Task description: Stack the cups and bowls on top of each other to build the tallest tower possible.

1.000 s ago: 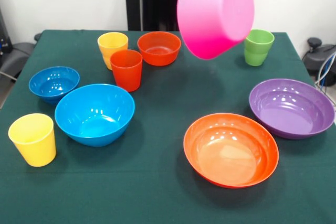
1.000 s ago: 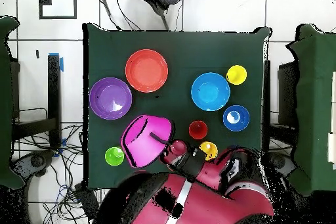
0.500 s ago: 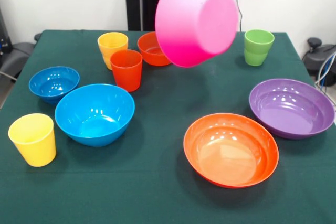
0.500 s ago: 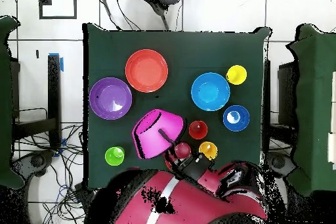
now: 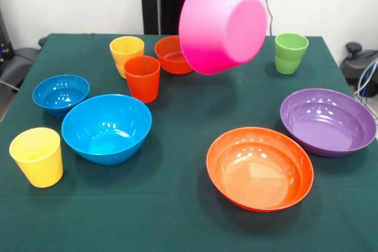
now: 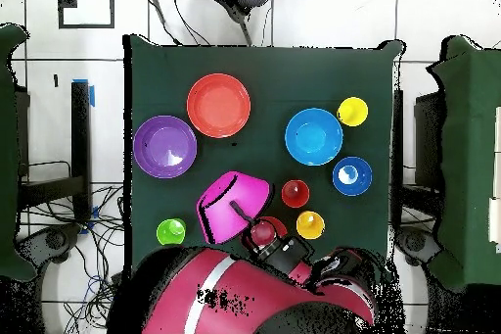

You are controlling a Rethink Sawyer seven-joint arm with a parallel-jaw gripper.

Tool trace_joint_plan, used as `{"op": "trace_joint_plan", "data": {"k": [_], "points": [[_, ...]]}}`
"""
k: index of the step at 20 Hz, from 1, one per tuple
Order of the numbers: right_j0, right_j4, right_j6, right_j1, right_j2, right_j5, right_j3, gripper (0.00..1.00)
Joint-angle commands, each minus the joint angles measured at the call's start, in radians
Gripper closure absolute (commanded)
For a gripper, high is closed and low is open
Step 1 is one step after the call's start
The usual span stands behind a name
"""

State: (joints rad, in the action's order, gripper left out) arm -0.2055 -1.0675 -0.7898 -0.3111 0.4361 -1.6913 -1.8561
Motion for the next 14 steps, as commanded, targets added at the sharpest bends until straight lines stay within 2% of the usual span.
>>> {"op": "trace_joint_plan", "data": {"k": [1,11,14], "points": [[-0.014,0.027,0.174,0.012,-0.043,-0.026,0.022,1.0],[-0.134,-0.085,0.175,0.097,-0.087,-0.172,0.092,1.0],[-0.154,-0.098,0.169,0.115,-0.093,-0.208,0.102,1.0]]}}
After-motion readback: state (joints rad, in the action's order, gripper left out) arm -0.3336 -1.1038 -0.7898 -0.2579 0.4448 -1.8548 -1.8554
